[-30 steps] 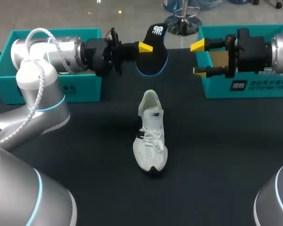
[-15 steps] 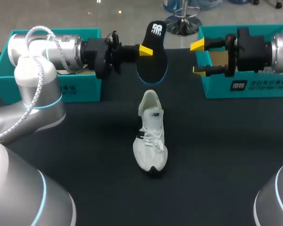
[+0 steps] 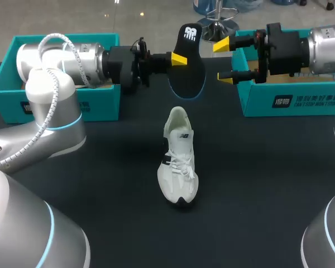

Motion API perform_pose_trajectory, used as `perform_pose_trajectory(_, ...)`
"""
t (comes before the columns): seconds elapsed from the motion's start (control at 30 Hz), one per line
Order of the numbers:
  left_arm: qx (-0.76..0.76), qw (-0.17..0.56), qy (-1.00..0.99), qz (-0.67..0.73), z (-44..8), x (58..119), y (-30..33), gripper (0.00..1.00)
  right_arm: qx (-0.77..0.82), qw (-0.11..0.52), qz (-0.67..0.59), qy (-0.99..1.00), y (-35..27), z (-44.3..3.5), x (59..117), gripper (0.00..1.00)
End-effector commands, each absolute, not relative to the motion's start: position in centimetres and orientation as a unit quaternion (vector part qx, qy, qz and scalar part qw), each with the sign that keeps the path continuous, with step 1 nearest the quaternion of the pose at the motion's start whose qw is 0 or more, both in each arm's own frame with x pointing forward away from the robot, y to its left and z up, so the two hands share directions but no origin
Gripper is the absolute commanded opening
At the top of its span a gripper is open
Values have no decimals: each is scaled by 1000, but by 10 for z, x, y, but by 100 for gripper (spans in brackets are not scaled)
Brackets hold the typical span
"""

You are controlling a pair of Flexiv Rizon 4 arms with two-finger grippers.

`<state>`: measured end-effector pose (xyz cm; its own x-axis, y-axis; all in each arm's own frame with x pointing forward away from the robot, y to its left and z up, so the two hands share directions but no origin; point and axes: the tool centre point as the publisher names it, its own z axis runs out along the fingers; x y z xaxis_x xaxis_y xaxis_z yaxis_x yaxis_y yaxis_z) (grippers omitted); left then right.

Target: Take the shoe out of the shoebox, open the shoe tongue, remove and reinsert the insole, then place the shoe into the shoebox

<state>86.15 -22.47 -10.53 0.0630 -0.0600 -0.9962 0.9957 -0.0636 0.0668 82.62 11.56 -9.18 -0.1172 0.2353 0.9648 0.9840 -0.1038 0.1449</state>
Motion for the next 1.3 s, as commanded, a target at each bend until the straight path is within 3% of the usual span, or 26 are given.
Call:
perform_pose_trajectory(0.03, 512, 520, 453, -512, -109, 864, -240, 0, -554, 377, -493, -555, 125, -92, 832, 91)
perform_pose_trajectory(0.27, 505, 527, 454, -511, -109, 869, -249, 0, -551, 391, -477, -562, 136, -96, 830, 71)
perform_pose_trajectory(0.5, 504, 531, 449, -513, -104, 869, -252, 0, -546, 402, -471, -563, 141, -100, 828, 69)
perform_pose_trajectory(0.6, 504, 531, 447, -515, -104, 867, -253, 0, -547, 402, -472, -563, 141, -100, 829, 50)
perform_pose_trajectory(0.93, 499, 532, 445, -520, -103, 863, -254, 0, -546, 404, -474, -561, 140, -102, 830, 38)
perform_pose_trajectory(1.07, 497, 534, 443, -521, -102, 863, -256, 0, -545, 407, -473, -560, 142, -103, 830, 29)
perform_pose_trajectory(1.17, 493, 536, 443, -524, -101, 863, -257, 0, -545, 408, -473, -559, 142, -105, 829, 18)
perform_pose_trajectory(1.23, 489, 534, 443, -529, -101, 862, -258, 0, -545, 409, -473, -558, 142, -105, 828, 0)
perform_pose_trajectory(1.3, 489, 534, 443, -529, -101, 862, -257, 0, -546, 409, -474, -557, 142, -106, 828, 0)
